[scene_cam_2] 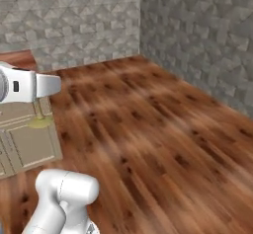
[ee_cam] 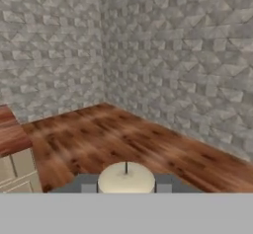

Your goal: Get the candle and the beer from the cabinet and move them to the dining counter.

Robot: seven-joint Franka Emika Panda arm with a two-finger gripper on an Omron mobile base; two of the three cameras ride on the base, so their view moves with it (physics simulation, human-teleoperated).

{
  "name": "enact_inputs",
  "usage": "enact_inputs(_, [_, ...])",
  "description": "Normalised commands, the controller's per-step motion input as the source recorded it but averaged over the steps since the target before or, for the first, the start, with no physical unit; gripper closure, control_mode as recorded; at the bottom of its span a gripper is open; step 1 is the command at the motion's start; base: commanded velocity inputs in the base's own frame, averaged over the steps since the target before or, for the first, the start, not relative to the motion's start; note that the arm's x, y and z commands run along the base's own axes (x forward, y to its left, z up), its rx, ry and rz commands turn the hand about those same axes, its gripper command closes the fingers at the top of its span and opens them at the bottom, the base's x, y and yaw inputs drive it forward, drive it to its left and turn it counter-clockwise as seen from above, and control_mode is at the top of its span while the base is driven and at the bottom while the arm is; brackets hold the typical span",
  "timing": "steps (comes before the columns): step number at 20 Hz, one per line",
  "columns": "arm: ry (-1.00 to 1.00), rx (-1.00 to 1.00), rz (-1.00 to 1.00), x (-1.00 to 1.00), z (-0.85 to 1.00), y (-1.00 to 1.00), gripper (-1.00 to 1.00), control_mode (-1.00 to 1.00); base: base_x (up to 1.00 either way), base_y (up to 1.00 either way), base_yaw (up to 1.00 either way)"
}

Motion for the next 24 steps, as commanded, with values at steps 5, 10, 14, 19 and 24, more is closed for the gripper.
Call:
enact_inputs(5, [0.00,0.00,0.00,0.00,0.00,0.00,1.00,1.00,1.00,-0.18,0.47])
enact_inputs(10, [0.00,0.00,0.00,0.00,0.00,0.00,1.00,1.00,1.00,-0.74,0.07])
enact_inputs(14, [0.00,0.00,0.00,0.00,0.00,0.00,1.00,1.00,1.00,-0.98,0.02])
enact_inputs(19, [0.00,0.00,0.00,0.00,0.00,0.00,1.00,1.00,1.00,-0.95,0.06])
enact_inputs(24, [0.00,0.00,0.00,0.00,0.00,0.00,1.00,1.00,1.00,-0.92,0.13])
